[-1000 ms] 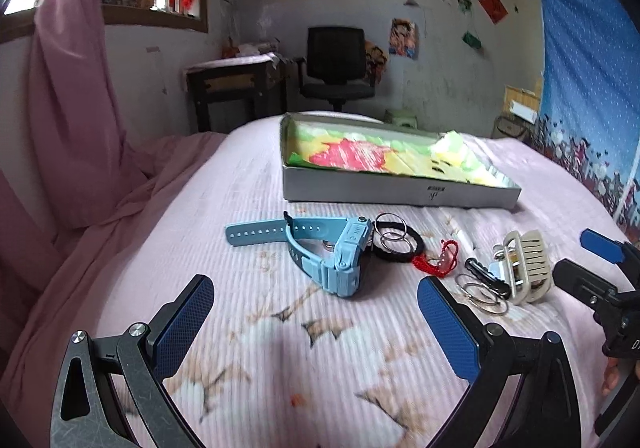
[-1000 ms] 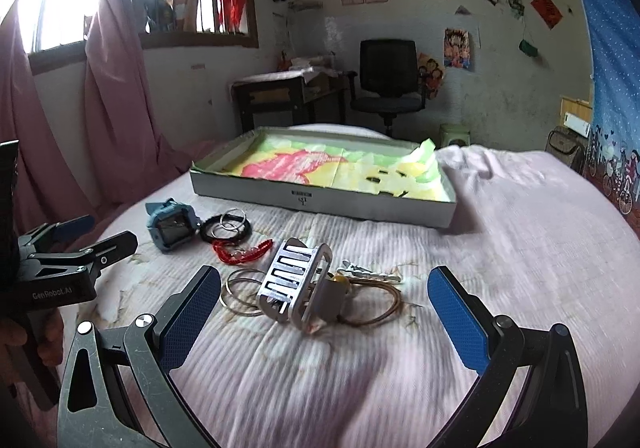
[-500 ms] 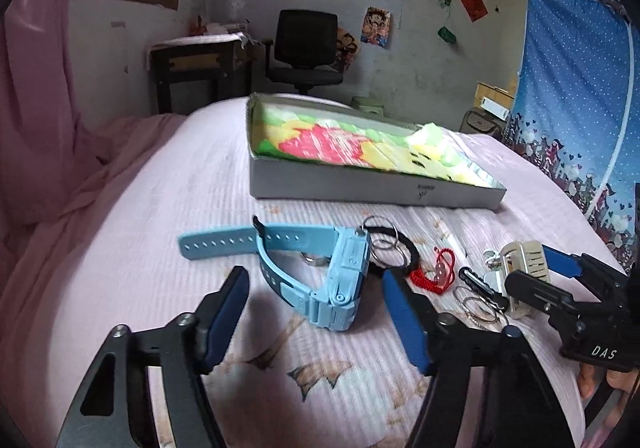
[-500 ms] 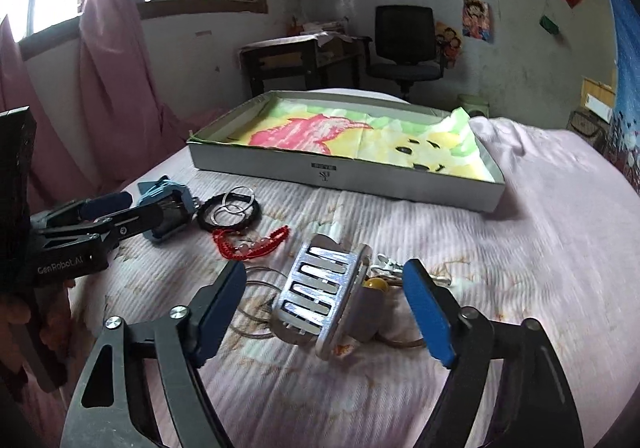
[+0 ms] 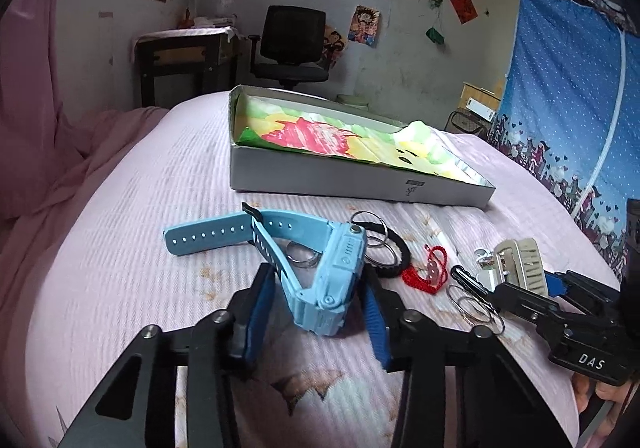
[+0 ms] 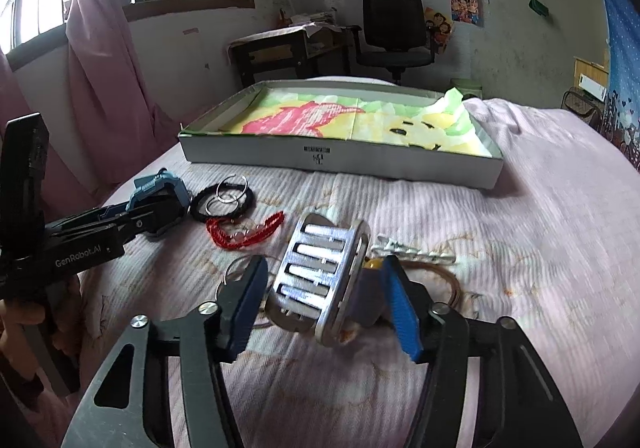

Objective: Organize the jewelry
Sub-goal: 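Grasp the blue smartwatch with the left tool while the right tool grasps the beige slotted holder, then carry both held items over the white box and open both tools to drop them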

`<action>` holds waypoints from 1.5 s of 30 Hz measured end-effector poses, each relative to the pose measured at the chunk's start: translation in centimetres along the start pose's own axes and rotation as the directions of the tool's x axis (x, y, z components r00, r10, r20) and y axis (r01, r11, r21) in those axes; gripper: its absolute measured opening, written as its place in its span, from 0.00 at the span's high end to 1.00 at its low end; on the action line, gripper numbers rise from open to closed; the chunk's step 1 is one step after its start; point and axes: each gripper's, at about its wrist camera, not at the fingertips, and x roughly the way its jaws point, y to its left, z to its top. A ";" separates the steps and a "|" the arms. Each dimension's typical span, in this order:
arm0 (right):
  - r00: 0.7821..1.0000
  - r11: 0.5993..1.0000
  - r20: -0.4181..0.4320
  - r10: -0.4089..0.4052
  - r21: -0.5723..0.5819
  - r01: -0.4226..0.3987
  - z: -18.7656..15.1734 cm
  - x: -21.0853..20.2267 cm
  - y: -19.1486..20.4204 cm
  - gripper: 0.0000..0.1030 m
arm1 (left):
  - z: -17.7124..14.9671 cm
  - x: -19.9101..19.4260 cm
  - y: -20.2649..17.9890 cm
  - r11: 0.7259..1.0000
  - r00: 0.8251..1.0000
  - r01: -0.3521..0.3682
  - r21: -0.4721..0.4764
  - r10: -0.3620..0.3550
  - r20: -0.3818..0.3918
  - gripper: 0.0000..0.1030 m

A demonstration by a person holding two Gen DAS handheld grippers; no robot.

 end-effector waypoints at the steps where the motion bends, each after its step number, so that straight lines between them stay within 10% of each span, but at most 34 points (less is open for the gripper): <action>1: 1.000 1.000 -0.004 0.002 0.002 -0.002 -0.1 0.0 0.0 0.54 | 0.0 0.0 -0.2 1.000 1.000 0.000 0.010 0.000 0.002 0.68; 14: 0.999 0.999 0.033 0.013 0.035 -0.014 -0.9 -0.7 -0.4 0.72 | -1.6 -1.7 -2.5 0.995 0.999 -0.013 0.099 0.010 0.038 0.78; 35: 0.980 0.998 0.194 0.046 0.040 -0.055 -0.5 -3.7 -0.8 0.73 | -3.0 -5.0 -3.6 0.999 0.986 0.033 0.028 -0.037 0.162 0.80; 45: 0.962 0.995 0.254 0.101 -0.020 -0.099 4.2 -2.7 -1.0 0.73 | 3.9 -4.7 -4.1 0.996 0.964 0.067 0.056 -0.079 0.254 0.80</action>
